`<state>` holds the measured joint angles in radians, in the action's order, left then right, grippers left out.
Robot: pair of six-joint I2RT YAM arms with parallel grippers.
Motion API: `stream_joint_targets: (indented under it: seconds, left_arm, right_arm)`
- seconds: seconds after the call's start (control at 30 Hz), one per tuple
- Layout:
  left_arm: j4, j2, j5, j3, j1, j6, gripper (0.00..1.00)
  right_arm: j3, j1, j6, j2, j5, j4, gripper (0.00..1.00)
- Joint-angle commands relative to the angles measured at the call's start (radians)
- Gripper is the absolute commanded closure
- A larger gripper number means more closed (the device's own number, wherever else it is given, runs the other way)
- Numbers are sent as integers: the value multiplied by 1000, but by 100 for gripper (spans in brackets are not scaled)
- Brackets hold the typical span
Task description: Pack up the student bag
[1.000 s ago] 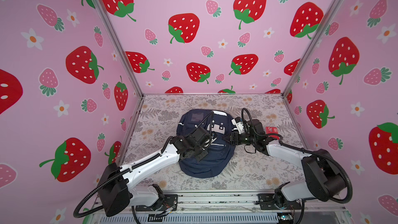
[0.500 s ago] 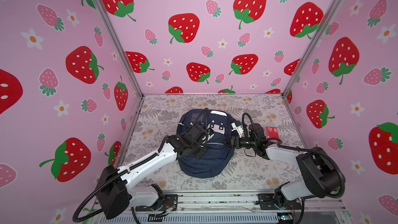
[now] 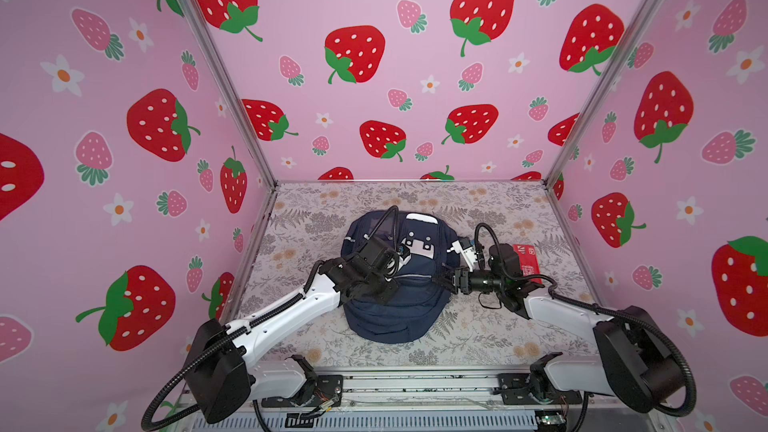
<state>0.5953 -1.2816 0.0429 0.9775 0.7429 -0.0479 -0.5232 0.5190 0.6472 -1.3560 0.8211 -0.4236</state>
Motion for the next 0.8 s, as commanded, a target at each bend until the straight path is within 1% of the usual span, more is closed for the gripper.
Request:
stream_joint_targets:
  seconds: [0.0,0.13,0.23,0.3,0.37,0.47,0.57,0.63,0.77]
  left_arm:
    - [-67,16,29,-3,-10,19,100]
    - [-63,8,38,-1,-9,21,100]
    - [-68,10,44,-3,-10,25,100]
    - [-71,8,49,-3,-9,26,100]
    - [-72,4,52,-2,-10,27,100]
    - [-72,3,51,-3,-15,31,100]
    - [-77,1,53,-3,-23,40,100]
    - [-77,-3,57,0,-28,42,100]
    - [-78,-9,64,4,-32,46,100]
  right_arm:
    - [-75,-22,-43,-101,7,34,26]
    - [-116,-22,-43,-211,52,-16,26]
    - [-109,-19,-18,-237,115,-94,26]
    - [-86,-11,-1,-230,161,-155,27]
    - [-44,2,32,-201,228,-252,27]
    - [11,9,49,-139,264,-307,27]
    - [46,13,45,-82,267,-286,29]
    - [64,28,43,-53,248,-277,29]
    - [56,74,-3,-47,191,-205,33]
